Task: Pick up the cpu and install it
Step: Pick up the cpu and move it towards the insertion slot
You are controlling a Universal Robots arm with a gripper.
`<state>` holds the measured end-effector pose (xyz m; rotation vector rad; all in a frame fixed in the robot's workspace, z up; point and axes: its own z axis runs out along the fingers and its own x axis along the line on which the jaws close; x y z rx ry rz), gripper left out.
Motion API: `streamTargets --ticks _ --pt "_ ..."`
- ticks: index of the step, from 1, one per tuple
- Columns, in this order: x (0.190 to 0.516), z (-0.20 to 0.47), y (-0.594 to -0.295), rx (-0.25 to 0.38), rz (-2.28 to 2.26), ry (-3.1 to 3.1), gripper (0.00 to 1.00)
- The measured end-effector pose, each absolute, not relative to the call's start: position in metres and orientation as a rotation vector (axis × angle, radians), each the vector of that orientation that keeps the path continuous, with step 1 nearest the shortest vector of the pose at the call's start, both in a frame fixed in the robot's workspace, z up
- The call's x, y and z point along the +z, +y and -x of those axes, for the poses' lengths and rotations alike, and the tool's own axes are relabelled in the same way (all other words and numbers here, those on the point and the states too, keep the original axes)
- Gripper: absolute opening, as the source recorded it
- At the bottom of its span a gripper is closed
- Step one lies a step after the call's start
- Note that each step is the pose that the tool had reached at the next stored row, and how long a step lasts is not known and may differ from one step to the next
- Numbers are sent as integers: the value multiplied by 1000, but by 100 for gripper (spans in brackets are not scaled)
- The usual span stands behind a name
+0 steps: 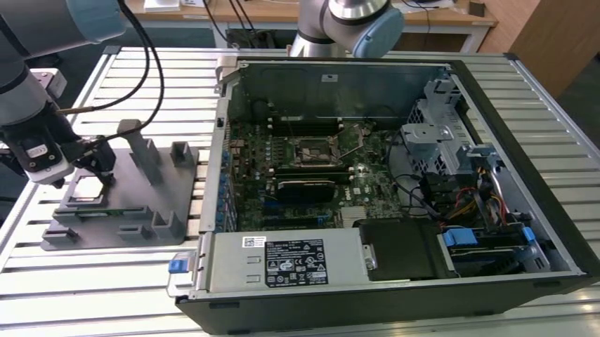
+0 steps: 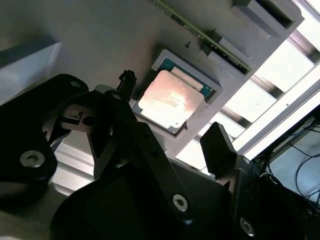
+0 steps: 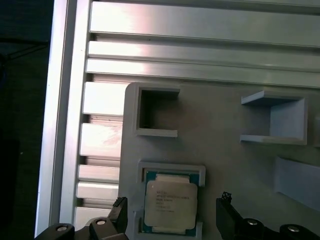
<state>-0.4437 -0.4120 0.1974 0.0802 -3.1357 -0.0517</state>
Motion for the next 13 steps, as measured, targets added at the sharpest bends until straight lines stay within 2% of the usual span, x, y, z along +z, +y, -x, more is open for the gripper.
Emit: streamTargets --ticks 12,13 --pt "189 444 -412 -52 -80 -3136 78" --pt "189 444 -412 -51 -80 -3135 71"
